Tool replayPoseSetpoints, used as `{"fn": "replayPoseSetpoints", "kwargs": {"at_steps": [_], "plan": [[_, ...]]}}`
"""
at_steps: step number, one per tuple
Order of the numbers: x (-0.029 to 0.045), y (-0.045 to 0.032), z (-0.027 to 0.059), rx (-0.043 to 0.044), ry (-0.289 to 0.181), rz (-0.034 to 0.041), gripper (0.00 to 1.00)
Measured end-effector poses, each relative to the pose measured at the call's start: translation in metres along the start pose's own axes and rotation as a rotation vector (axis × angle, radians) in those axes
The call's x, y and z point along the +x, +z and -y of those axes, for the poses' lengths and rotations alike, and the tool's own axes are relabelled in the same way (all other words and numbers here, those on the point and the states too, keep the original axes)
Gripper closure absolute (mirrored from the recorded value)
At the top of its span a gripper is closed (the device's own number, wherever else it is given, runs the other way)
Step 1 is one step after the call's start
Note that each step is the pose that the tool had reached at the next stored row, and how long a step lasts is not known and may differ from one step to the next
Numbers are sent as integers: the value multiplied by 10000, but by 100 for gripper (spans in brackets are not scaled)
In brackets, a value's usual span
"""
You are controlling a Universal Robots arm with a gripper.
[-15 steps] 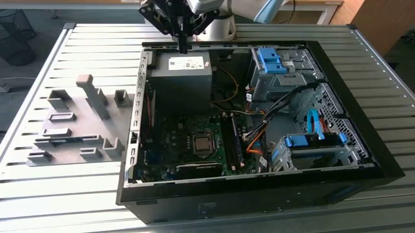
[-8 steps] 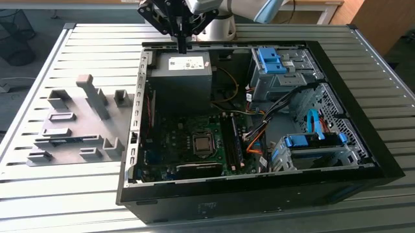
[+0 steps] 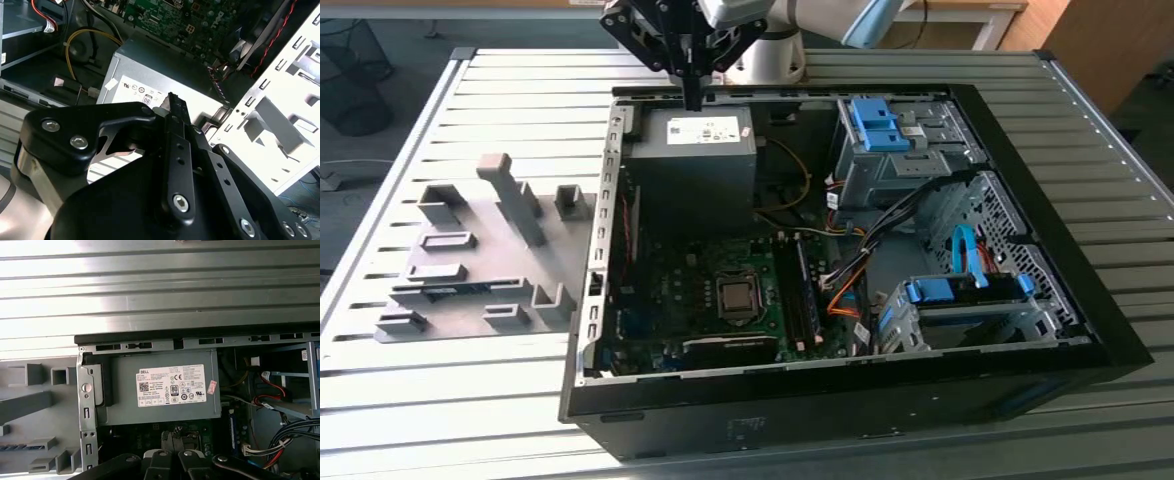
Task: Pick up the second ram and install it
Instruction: 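Reach for the second ram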
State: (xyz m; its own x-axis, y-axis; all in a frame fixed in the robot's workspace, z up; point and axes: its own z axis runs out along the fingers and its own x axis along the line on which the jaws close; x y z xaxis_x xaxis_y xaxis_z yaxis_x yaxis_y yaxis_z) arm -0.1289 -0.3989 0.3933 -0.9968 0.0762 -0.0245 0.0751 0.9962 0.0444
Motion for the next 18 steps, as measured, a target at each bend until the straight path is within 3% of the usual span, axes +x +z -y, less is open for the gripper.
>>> {"fn": "replayPoseSetpoints", "kwargs": {"at_steps": [18], "plan": [[44,-1,3,0,0,0,89]]}}
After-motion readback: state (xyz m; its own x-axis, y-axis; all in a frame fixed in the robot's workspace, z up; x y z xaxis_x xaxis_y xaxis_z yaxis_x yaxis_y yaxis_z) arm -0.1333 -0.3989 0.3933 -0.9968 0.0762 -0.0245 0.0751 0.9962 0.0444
